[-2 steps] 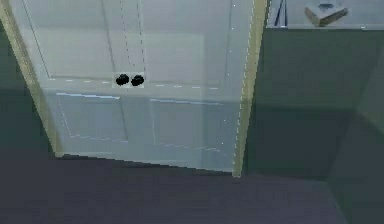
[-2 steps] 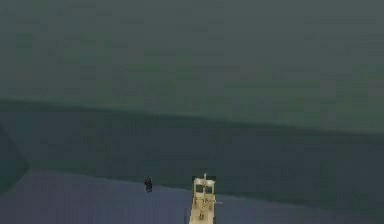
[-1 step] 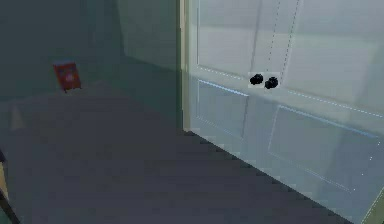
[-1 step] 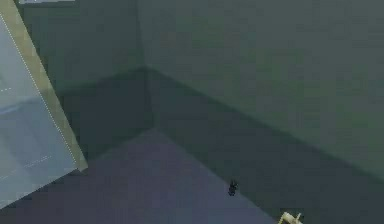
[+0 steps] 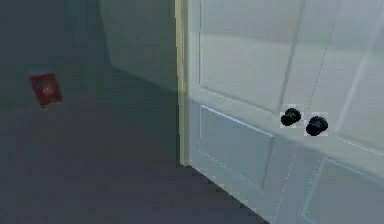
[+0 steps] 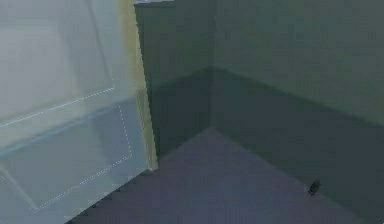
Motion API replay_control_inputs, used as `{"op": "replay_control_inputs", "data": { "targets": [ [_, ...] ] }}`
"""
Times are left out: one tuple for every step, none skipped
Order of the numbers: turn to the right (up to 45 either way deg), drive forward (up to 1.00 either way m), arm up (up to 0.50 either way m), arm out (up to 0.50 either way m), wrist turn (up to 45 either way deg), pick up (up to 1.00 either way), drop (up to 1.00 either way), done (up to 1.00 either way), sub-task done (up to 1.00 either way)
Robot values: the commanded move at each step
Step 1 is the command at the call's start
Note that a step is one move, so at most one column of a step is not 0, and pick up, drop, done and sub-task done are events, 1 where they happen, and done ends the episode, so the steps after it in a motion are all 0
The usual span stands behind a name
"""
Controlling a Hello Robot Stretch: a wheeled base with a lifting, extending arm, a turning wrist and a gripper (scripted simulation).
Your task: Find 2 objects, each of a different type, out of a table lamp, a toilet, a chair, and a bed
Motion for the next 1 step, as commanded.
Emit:
{"op": "replay_control_inputs", "data": {
  "targets": [
    [-42.0, 0.00, 0.00, 0.00, 0.0, 0.00, 0.00, 0.00, 0.00]
  ]
}}
